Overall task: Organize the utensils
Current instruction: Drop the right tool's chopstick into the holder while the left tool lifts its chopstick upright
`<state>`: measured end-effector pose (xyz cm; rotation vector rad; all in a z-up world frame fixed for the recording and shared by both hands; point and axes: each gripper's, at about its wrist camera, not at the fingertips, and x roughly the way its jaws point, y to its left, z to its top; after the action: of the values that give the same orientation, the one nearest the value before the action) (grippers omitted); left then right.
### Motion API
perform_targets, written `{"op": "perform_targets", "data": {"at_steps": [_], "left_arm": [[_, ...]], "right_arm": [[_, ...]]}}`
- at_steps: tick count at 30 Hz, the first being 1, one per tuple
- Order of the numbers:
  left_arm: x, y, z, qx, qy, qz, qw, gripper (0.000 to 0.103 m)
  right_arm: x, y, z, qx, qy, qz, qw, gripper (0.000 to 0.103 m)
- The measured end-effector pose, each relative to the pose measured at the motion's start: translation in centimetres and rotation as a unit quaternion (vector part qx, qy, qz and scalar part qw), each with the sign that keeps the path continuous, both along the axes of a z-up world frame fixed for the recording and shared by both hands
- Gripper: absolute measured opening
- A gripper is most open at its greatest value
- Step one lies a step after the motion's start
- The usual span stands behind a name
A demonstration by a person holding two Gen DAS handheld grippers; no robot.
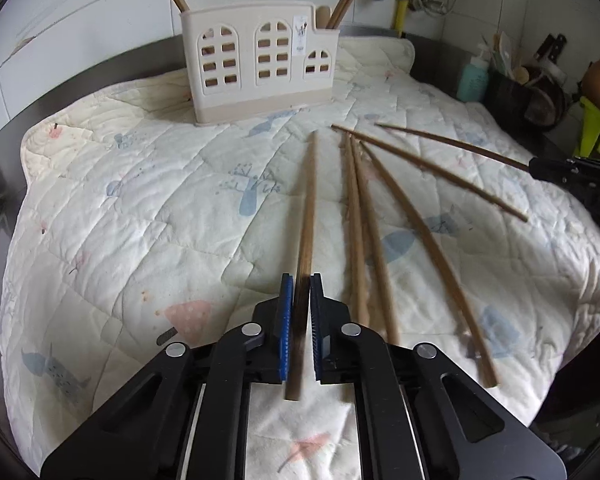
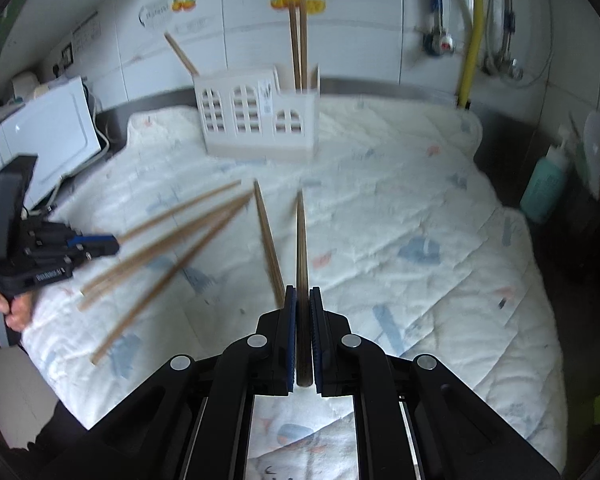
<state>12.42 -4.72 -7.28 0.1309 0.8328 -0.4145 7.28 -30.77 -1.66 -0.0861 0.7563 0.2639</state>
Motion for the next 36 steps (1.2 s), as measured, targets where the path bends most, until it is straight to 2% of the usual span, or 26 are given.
{"op": "perform_targets", "data": {"at_steps": [9, 17, 29, 32, 36], "left_arm": [[-0.4, 1.0, 2.9, -0.056, -0.027, 0.006, 0.9980, 0.006], [0.0, 1.4, 5.0, -0.078, -0.054, 0.014, 0.9954, 0.006], [1.6, 2.1, 8.9, -0.098, -0.089, 0.013, 0.9911, 0.005], [2.1, 2.2, 10.2, -0.104, -0.098, 0.010, 0.9897, 0.005], [2.9, 2.2, 11.6, -0.099, -0.108, 0.008, 0.9892, 0.005]], "right_arm": [[-0.5, 0.5, 6.1, 0.026, -0.068, 0.005, 0.997, 0.006], [1.5, 2.3, 11.3, 0.025, -0.102, 0.028, 0.994, 0.006], [7.7, 6.0, 19.2, 0.015, -0.154, 0.062, 0.986, 0.006], [9.8, 7.1, 20.7, -0.001, -0.168, 0.056, 0.984, 0.006], [13.1, 8.1, 21.2, -0.015, -0.165, 0.042, 0.985, 0.006]]}}
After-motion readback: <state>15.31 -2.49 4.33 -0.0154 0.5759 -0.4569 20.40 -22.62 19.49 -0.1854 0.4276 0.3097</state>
